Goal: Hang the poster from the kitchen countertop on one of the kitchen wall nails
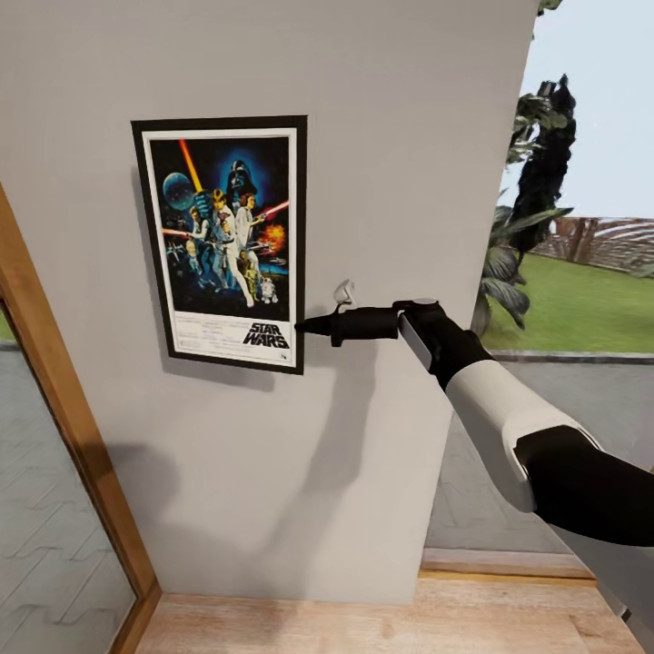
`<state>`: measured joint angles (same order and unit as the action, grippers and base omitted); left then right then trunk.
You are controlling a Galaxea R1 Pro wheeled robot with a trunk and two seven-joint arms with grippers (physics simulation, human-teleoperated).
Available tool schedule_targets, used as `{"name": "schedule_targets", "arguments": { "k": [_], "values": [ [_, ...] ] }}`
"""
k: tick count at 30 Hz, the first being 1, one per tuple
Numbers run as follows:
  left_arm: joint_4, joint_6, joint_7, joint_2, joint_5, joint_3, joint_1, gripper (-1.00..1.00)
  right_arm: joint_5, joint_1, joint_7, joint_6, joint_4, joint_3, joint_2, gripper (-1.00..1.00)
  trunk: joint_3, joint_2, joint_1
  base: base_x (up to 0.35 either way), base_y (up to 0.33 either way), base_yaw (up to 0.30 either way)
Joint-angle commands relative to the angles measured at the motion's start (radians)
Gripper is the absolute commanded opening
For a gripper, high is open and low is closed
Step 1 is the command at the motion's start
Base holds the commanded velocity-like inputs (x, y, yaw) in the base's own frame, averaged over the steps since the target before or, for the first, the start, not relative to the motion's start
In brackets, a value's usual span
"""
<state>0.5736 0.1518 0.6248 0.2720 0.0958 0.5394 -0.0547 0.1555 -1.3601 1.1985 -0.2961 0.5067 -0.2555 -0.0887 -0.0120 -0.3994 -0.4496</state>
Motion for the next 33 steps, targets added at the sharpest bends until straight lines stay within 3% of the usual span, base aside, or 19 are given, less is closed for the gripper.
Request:
{"name": "schedule_targets", "arguments": {
  "k": [1,33],
  "values": [
    [0.0,-0.002,0.005,0.0,0.007,0.001,-0.001,1.0,0.012,-0.001,-0.004,-0.014,-0.001,-0.004,0.0,-1.0,0.0,-0.001,0.0,0.0,0.0,0.0],
    [0.0,-0.002,0.006,0.001,0.007,0.001,-0.001,1.0,0.012,-0.001,-0.019,-0.014,-0.001,-0.004,0.0,-1.0,0.0,-0.001,0.0,0.019,0.0,0.0]
  ]
}}
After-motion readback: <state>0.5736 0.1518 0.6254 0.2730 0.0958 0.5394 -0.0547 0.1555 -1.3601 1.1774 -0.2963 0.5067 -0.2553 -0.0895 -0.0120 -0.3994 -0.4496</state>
